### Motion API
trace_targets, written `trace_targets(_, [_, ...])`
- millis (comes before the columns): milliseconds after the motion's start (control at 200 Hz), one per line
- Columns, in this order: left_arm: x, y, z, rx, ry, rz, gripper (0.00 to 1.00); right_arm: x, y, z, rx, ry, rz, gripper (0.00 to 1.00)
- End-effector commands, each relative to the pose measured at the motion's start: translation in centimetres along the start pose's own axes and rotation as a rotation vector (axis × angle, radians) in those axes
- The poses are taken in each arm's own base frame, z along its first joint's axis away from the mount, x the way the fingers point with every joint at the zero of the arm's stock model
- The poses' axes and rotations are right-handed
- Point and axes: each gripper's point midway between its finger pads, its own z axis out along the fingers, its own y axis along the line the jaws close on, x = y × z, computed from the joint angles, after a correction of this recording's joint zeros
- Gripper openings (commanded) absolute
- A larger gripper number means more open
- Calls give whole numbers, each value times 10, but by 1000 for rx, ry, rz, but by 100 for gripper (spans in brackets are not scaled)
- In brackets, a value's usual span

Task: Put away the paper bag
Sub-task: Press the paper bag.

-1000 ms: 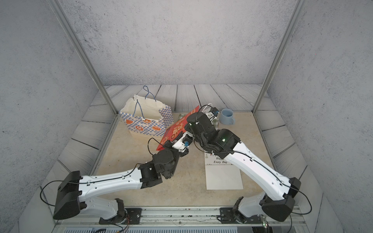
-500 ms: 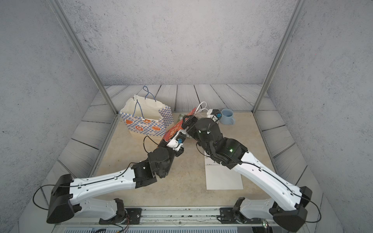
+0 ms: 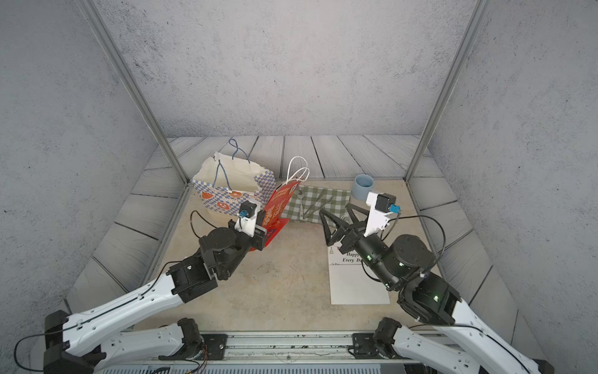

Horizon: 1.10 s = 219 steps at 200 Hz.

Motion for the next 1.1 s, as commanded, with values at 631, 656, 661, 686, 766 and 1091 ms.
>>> trace_targets(631, [-46, -40, -90, 804, -128, -345, 0, 30, -12, 17, -568, 359, -73, 99])
trace_targets(656, [-49, -41, -92, 817, -139, -347, 0, 27, -13, 15, -563, 347, -81, 99])
trace_targets(661, [-50, -41, -92, 819, -142, -347, 0, 27, -13, 15, -563, 345, -83, 99])
trace_targets(686, [-53, -42, -95, 831, -156, -350, 0, 26, -14, 13, -554, 335, -93, 99])
trace_targets(766, [-65, -44, -103, 875, -211, -365, 0, 21, -19, 11, -506, 301, -109, 99])
trace_targets(1091, [-88, -48, -118, 967, -285, -412, 0, 5, 5, -13, -662, 167, -66, 100])
